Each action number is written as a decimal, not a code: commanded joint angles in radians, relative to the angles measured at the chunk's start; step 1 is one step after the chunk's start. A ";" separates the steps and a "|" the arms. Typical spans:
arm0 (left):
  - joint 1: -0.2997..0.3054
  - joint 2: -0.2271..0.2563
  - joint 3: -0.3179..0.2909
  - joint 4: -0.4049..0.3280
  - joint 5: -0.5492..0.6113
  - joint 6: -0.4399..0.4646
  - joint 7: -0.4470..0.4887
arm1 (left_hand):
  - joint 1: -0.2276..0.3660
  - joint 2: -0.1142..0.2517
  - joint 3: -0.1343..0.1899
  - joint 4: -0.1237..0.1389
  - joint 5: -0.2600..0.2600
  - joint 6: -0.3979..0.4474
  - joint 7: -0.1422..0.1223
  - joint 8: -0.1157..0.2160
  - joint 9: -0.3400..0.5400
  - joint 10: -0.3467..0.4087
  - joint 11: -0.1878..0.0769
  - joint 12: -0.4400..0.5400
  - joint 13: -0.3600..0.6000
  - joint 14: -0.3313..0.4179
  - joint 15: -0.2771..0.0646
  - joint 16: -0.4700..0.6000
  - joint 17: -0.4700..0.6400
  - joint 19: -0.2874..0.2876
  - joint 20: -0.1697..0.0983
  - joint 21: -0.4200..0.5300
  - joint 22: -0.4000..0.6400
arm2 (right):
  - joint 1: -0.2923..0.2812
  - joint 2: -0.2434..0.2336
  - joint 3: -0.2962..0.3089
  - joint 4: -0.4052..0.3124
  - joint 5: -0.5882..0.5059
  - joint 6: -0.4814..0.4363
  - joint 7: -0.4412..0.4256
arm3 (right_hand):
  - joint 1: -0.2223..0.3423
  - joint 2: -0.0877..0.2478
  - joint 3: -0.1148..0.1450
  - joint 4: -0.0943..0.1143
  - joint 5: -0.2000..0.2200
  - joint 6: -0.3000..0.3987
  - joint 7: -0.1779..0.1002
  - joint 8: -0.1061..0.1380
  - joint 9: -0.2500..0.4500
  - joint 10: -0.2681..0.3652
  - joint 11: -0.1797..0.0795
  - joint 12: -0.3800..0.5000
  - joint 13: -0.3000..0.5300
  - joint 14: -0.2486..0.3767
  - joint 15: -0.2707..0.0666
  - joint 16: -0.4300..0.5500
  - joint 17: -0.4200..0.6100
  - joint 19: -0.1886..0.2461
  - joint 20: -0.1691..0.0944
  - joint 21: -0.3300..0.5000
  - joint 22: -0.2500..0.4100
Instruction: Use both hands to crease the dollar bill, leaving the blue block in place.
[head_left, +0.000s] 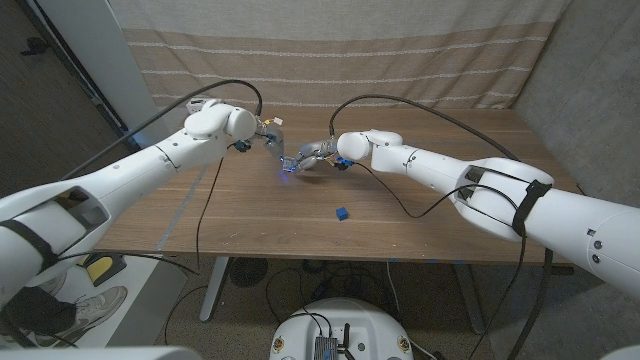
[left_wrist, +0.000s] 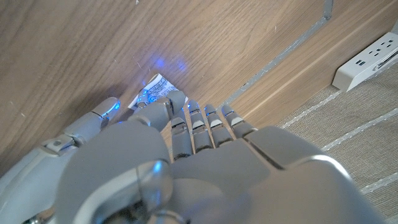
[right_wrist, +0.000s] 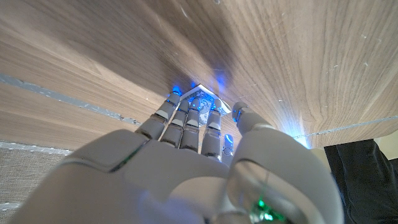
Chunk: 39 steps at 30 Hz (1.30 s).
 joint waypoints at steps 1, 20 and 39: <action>0.020 -0.040 -0.002 0.045 0.019 -0.031 0.004 | 0.020 -0.003 0.007 0.002 0.010 -0.006 0.013 -0.006 0.003 0.005 0.003 0.001 0.002 0.002 -0.042 0.000 0.001 0.015 -0.004 0.008 0.001 | -0.008 -0.012 0.001 -0.034 -0.013 -0.028 0.008 | 0.011 -0.004 0.004 0.007 -0.001 0.012 0.002 0.001 0.000 0.011 -0.002 0.002 0.002 0.008 0.001 0.003 0.003 0.010 -0.003 0.010 0.002; 0.024 -0.072 0.005 0.092 -0.032 -0.051 0.011 | 0.011 -0.011 -0.046 0.033 -0.006 -0.005 0.049 -0.018 0.005 0.032 0.008 0.011 0.009 0.026 -0.037 0.009 0.003 0.038 -0.025 0.020 0.002 | -0.015 -0.028 0.002 -0.071 -0.023 -0.045 0.021 | 0.012 -0.004 0.004 0.007 -0.001 0.014 0.003 0.002 0.000 0.014 -0.002 0.002 0.002 0.011 -0.003 0.004 0.003 0.013 -0.007 0.006 0.002; 0.007 -0.081 0.041 0.108 -0.015 -0.029 -0.031 | 0.012 -0.010 -0.072 0.042 -0.012 0.013 0.058 -0.018 0.007 0.055 0.004 0.015 0.011 0.049 -0.038 0.012 0.001 0.039 -0.011 0.022 0.004 | -0.028 -0.046 0.003 -0.115 -0.039 -0.070 0.026 | 0.013 -0.003 0.005 0.008 -0.001 0.019 0.005 0.003 0.000 0.018 -0.007 0.003 0.002 0.018 -0.011 0.007 0.004 0.021 -0.012 0.004 0.002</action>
